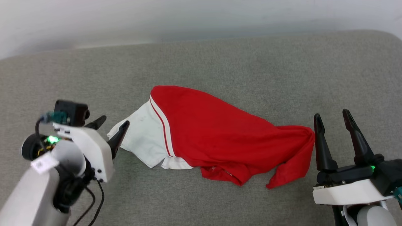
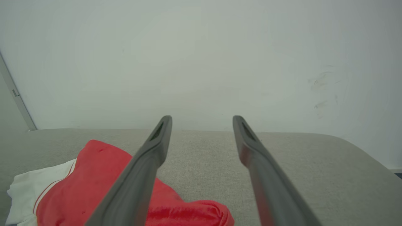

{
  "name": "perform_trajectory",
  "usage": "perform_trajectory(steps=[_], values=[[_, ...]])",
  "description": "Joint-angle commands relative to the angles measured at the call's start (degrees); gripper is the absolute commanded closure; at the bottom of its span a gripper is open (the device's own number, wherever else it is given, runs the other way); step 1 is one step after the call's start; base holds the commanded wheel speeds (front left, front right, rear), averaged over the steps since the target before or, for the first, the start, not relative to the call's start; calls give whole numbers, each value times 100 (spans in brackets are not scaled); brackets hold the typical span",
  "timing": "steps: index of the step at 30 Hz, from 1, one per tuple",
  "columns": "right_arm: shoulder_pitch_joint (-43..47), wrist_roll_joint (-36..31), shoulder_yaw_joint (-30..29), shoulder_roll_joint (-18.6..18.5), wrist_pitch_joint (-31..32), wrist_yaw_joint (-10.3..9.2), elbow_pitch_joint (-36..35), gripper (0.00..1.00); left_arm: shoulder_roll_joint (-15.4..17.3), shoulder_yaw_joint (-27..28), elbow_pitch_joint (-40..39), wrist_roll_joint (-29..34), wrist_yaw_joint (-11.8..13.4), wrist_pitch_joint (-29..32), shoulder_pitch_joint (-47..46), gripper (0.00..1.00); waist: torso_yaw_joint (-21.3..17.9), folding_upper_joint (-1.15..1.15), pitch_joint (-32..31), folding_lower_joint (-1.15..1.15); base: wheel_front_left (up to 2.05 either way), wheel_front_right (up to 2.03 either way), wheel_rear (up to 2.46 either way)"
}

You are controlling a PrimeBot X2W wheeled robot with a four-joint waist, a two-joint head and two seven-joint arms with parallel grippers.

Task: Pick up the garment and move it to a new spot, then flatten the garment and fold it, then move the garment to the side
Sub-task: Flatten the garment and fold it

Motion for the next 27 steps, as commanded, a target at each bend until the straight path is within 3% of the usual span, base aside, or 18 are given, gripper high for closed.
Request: perform_trajectory(steps=[1,11,22,23,24,27], values=[[-100,-16,0,13,-12,-2,-26,0,83,-31,73,-191,-32,513,-281,0,-108,0,223,-1,0,0,0],[-327,80,71,15,-12,-2,-47,0,506,-335,581,-409,-49,2284,-1043,0,-333,0,682,-1,0,0,0],[-423,93,59,14,-12,-2,-65,0,422,-635,1243,-499,-88,2690,-1056,0,-416,0,973,-1,0,0,0],[-428,87,56,13,-12,-2,-61,0,397,-667,1299,-531,-102,2731,-1012,19,-411,0,981,-1,0,0,0],[-432,79,56,14,-12,-2,-55,0,368,-693,1337,-576,-122,2756,-973,100,-404,0,985,-1,0,0,0],[-429,39,52,13,-12,-2,-26,0,317,-653,1371,-622,-118,2587,-931,100,-351,0,956,-1,0,0,0]])
